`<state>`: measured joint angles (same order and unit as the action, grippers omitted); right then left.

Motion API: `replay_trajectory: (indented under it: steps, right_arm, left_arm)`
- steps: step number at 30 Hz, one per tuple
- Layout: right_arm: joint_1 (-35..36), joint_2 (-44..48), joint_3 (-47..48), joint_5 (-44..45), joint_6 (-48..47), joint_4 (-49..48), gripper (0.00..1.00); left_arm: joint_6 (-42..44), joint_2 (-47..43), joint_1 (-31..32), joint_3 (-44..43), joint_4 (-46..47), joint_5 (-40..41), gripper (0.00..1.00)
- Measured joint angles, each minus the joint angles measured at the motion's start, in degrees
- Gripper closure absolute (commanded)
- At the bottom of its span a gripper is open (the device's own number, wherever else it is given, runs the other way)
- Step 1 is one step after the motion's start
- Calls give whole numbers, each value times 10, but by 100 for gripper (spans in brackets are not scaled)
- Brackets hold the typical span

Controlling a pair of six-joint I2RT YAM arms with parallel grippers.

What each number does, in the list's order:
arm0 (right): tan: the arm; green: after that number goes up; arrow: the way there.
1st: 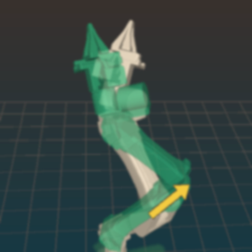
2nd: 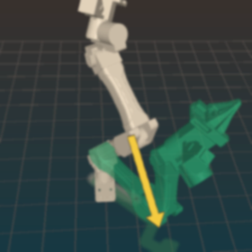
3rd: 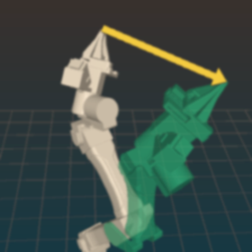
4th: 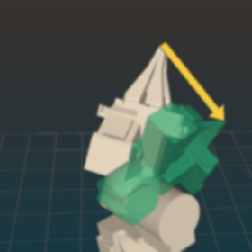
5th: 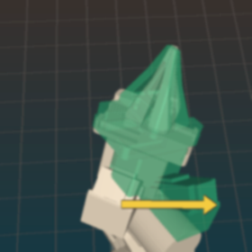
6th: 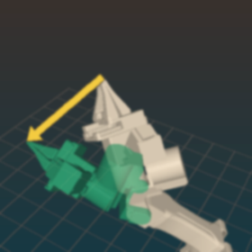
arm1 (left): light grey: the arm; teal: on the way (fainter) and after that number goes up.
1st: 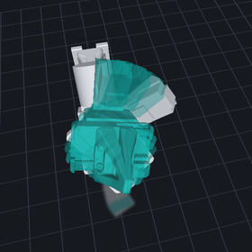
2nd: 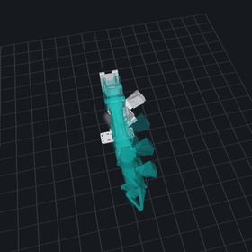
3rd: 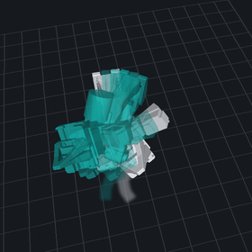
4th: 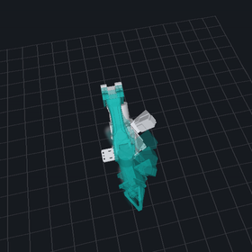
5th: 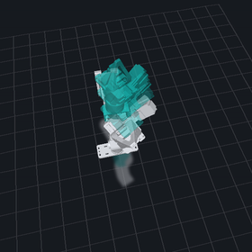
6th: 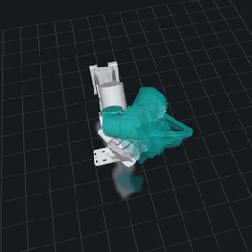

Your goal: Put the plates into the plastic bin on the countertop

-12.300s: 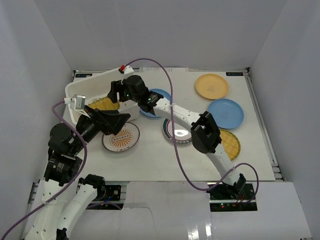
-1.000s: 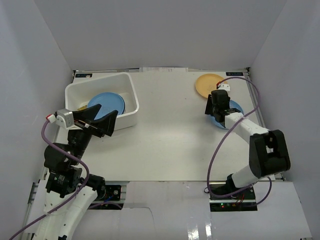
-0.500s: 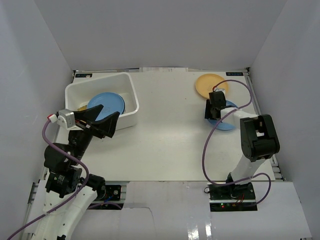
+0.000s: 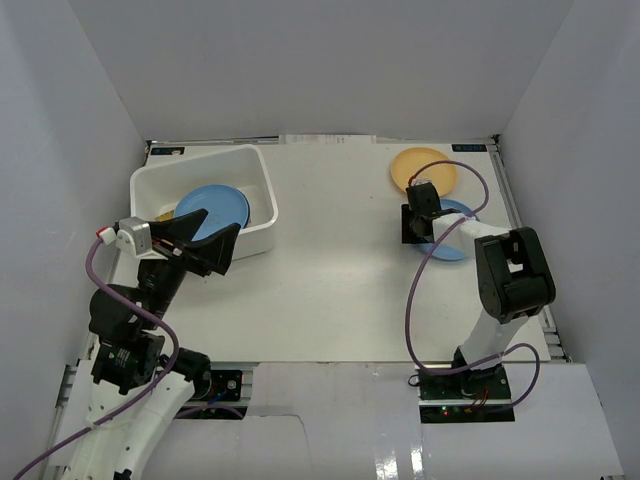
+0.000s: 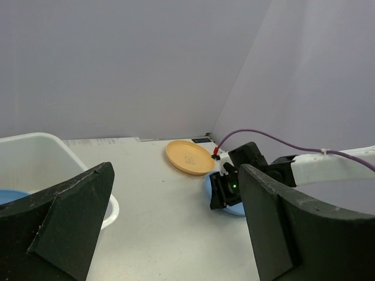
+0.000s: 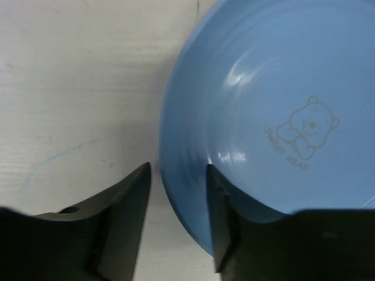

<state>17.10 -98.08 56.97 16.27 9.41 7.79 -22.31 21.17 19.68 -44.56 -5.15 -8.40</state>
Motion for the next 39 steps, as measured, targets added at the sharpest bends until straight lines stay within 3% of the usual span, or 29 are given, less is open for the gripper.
replay_trajectory:
  steps: [1,2,8,12,15,20,26,30,35,36,38,39]
  right_arm:
    - [0,-12,0,1,-2,8,83]
    - [0,-20,1,6,-10,15,92]
    - [41,34,31,87,-23,51,92]
    - [151,124,38,109,-2,109,92]
    - [252,133,123,129,-6,157,92]
    - [386,16,402,101,-100,143,92]
    - [450,-199,739,-12,-217,117,92]
    - [459,-275,761,-110,-269,86,92]
    - [473,-348,725,-153,-310,68,92]
    - [476,-364,725,-156,-315,66,87]
    - [481,-394,733,-148,-327,32,64]
    - [482,-400,739,-144,-334,16,38]
  left_arm:
    - [0,1,0,0,0,0,2]
    - [0,1,0,0,0,0,2]
    - [0,1,0,0,0,-2,2]
    - [0,1,0,0,0,-2,2]
    - [0,0,0,0,-2,5,2]
    - [-3,-22,0,-15,-14,49,2]
    - [-6,-69,0,-113,3,104,2]
    - [-5,-99,0,-158,17,116,2]
    - [-1,-116,0,-161,19,129,2]
    - [-1,-116,0,-158,17,132,2]
    - [0,-116,0,-154,10,134,2]
    - [0,-115,0,-151,7,134,2]
